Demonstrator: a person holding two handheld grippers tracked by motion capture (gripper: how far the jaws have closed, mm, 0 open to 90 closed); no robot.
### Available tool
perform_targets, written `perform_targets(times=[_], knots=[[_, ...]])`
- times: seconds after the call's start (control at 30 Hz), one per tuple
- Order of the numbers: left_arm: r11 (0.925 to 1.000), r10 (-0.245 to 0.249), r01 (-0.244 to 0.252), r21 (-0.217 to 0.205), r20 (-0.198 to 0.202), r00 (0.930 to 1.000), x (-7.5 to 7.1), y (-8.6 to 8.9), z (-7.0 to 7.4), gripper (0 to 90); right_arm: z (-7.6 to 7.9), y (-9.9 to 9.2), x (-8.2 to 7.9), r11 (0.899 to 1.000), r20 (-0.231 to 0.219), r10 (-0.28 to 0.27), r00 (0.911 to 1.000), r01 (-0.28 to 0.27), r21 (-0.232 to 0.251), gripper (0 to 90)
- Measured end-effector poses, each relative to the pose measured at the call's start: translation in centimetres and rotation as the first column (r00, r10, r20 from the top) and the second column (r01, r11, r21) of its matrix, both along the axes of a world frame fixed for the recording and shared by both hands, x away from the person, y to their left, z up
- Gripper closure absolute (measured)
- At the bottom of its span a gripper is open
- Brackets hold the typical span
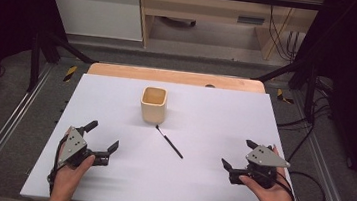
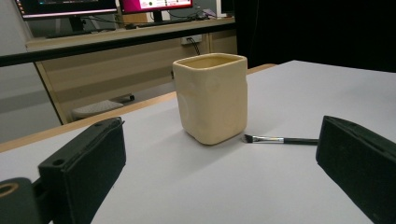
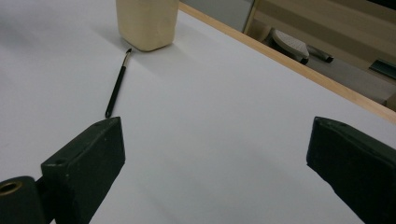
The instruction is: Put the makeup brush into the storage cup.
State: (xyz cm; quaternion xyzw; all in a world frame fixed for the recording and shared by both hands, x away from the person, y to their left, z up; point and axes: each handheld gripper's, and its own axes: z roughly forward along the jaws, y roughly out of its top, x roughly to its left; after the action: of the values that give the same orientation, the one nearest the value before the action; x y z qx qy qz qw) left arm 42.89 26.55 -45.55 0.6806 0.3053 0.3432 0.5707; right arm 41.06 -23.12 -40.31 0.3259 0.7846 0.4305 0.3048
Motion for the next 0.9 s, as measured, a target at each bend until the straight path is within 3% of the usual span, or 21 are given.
perform_targets(times=[0.33,0.9], knots=[[0.9999,0.004,-0.004,0.010,0.005,1.0000,-0.1,0.1,-0.1,1.4,2.4,1.6,1.4,1.000,-0.042,0.011,0.9990,-0.013,-0.026,4.7],[0.9999,0.007,-0.007,0.009,0.006,1.0000,-0.1,0.1,0.0,1.4,3.5,3.1,2.8,0.997,-0.093,0.047,0.9946,-0.053,-0.057,4.6]])
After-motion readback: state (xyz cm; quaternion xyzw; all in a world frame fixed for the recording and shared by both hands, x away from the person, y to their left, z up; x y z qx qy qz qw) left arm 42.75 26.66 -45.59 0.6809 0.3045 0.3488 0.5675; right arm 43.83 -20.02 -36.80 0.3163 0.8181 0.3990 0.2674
